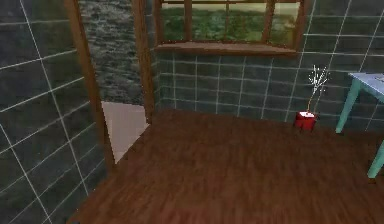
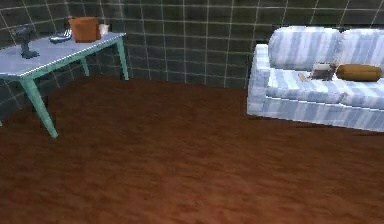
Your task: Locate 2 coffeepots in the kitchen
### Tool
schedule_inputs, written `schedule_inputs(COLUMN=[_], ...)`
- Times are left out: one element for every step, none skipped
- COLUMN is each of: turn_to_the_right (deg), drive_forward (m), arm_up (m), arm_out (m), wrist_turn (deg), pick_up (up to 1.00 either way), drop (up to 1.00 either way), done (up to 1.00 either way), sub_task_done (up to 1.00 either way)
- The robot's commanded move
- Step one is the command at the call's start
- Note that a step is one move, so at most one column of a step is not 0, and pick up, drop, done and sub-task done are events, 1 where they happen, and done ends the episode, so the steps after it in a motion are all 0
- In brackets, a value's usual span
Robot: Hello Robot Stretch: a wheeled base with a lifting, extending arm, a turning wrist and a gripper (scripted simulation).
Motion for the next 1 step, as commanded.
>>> schedule_inputs(turn_to_the_right=[0.0], drive_forward=[1.0], arm_up=[0.0], arm_out=[0.0], wrist_turn=[0.0], pick_up=[0.0], drop=[0.0], done=[0.0], sub_task_done=[0.0])
